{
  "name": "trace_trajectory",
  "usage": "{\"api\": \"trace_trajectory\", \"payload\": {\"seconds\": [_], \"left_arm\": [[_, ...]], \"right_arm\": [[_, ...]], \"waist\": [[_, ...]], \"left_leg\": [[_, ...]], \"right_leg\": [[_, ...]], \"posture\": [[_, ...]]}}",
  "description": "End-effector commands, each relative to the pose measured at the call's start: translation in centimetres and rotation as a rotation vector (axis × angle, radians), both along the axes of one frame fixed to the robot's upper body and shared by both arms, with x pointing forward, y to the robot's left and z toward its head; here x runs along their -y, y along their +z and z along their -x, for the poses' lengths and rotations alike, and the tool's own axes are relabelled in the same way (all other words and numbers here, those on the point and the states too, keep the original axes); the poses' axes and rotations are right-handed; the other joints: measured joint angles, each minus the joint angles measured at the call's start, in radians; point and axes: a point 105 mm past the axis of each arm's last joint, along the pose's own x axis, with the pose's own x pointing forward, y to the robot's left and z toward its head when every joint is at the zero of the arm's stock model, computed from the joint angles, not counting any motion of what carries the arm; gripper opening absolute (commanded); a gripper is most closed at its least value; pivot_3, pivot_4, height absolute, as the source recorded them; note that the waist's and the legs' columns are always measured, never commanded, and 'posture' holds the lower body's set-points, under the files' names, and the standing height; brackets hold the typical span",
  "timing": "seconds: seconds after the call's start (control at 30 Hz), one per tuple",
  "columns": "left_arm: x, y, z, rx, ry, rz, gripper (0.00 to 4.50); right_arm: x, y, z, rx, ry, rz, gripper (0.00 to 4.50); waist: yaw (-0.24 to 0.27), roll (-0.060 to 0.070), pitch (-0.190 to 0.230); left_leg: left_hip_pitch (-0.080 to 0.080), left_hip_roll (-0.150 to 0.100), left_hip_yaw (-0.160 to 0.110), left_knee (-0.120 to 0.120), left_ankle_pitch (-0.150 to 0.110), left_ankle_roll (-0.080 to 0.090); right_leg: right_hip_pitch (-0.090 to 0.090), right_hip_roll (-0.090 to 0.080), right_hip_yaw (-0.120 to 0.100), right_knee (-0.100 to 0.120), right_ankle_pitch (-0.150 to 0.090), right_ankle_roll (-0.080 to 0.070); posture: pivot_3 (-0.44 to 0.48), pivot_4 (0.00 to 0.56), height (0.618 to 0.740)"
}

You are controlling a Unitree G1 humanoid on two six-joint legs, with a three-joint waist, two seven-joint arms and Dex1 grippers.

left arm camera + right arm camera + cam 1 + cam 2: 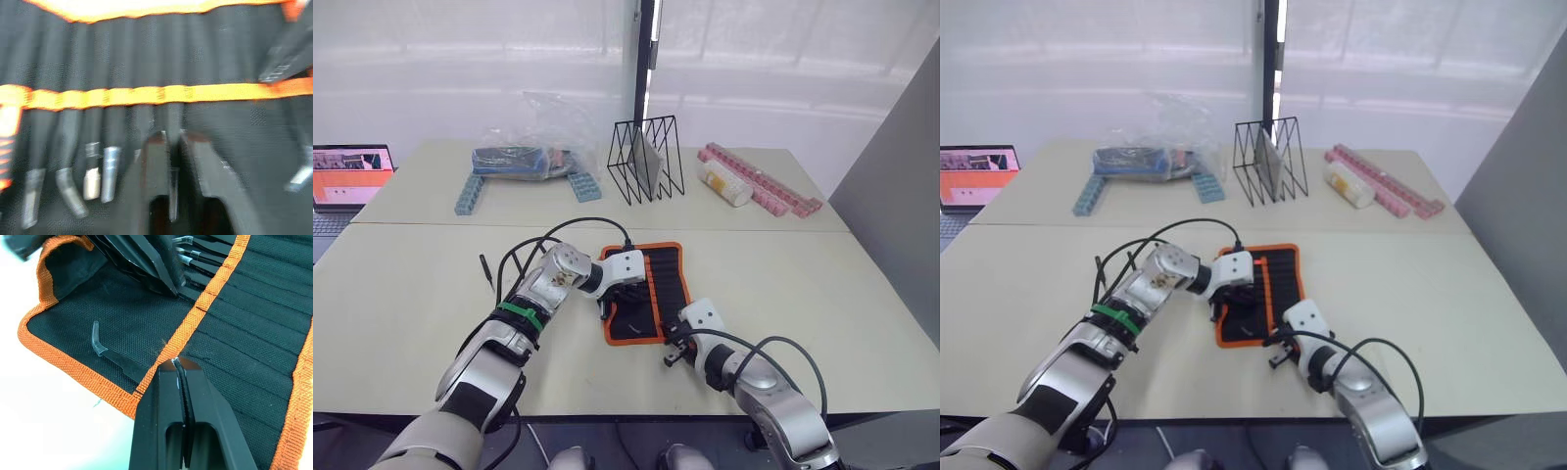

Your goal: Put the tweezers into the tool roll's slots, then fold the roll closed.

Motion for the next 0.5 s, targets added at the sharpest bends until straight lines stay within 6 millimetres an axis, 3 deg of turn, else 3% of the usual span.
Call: {"api": "trace_trajectory", "payload": {"seconds": [0.03, 0.27, 0.5], "left_arm": [[-0.2, 1.6, -1.1, 0.072, 0.036, 0.01, 2.02], [-1.0, 4.6, -0.9, 0.11, 0.053, 0.086, 4.32], [-2.9, 7.1, 1.3, 0.068, 0.072, 0.216, 4.46]], "right_arm": [[-0.3, -3.7, 1.9, -0.162, 0.028, 0.031, 0.0], [-0.2, -3.8, 2.0, -0.165, 0.027, 0.035, 0.0], [-0.1, -3.8, 2.0, -0.168, 0.03, 0.038, 0.0]], "waist": [[0.0, 0.0, 0.0], [-0.004, 0.0, 0.0], [-0.006, 0.001, 0.0]], "left_leg": [[0.0, 0.0, 0.0, 0.0, 0.0, 0.0], [-0.001, 0.0, 0.0, 0.0, 0.0, 0.001], [0.0, 0.0, -0.001, 0.0, -0.001, 0.001]], "right_leg": [[0.0, 0.0, 0.0, 0.0, 0.0, 0.0], [-0.001, 0.0, 0.0, 0.002, 0.0, 0.0], [-0.002, 0.0, 0.001, 0.005, 0.0, 0.0]], "posture": [[0.0, 0.15, 0.737], [0.0, 0.15, 0.737], [0.0, 0.15, 0.737]]}}
